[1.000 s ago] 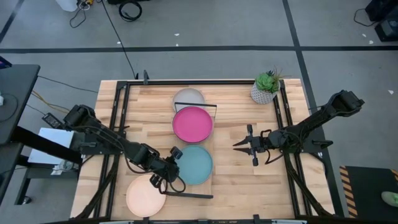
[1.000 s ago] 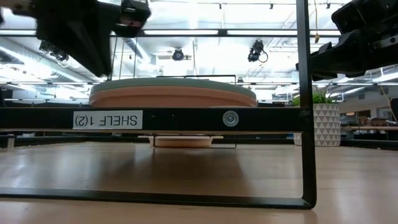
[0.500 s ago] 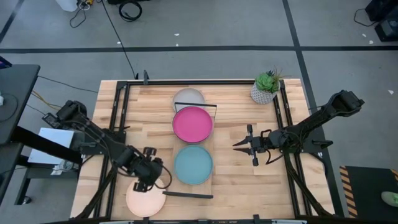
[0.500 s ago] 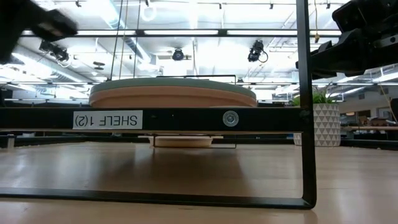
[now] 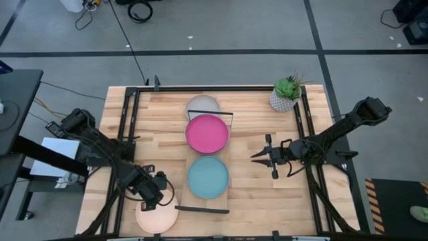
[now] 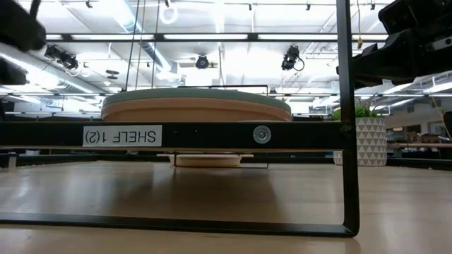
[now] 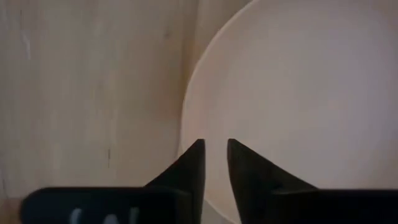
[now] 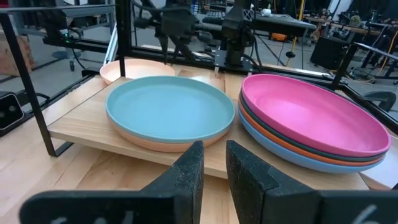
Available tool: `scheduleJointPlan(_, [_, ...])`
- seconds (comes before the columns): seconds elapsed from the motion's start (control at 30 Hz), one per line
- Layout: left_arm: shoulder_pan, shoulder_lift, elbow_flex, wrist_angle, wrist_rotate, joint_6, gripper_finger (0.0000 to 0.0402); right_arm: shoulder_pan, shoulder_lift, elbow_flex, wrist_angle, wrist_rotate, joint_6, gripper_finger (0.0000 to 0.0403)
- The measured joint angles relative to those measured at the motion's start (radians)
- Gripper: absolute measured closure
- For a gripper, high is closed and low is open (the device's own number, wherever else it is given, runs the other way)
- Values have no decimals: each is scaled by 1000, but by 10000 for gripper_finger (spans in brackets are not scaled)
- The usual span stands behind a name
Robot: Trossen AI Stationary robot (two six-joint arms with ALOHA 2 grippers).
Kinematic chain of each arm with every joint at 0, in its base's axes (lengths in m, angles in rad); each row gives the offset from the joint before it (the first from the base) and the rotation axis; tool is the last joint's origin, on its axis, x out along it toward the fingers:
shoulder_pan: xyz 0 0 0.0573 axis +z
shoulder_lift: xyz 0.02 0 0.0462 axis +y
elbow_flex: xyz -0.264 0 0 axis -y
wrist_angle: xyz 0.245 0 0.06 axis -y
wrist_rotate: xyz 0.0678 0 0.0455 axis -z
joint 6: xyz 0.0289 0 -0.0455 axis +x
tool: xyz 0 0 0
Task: Place and stack plates onto a shelf
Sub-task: Stack the light orange plate on top of the light blue plate
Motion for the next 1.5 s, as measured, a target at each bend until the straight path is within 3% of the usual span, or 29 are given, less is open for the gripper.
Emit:
scheduleJointPlan(0.27, [0,0,-71,24,21,-23,253,0,0,0,3,0,-6,329])
scheduleJointPlan(0.43, [0,0,-125,108,27,-38,241,0,0,0,2,-1,-3,329])
scheduleJointPlan(0.67, [0,0,-147,118,37,-49,283,0,0,0,2,-3,-2,329])
scheduleJointPlan(0.9, [1,0,-146,127,42,3,387,0,0,0,2,-3,-2,329])
scheduleJointPlan(1.13, [2,-19,-146,114,38,54,393,0,0,0,2,-3,-2,329])
scheduleJointPlan(1.5, [42,-181,-145,46,82,84,393,0,0,0,2,-3,-4,329])
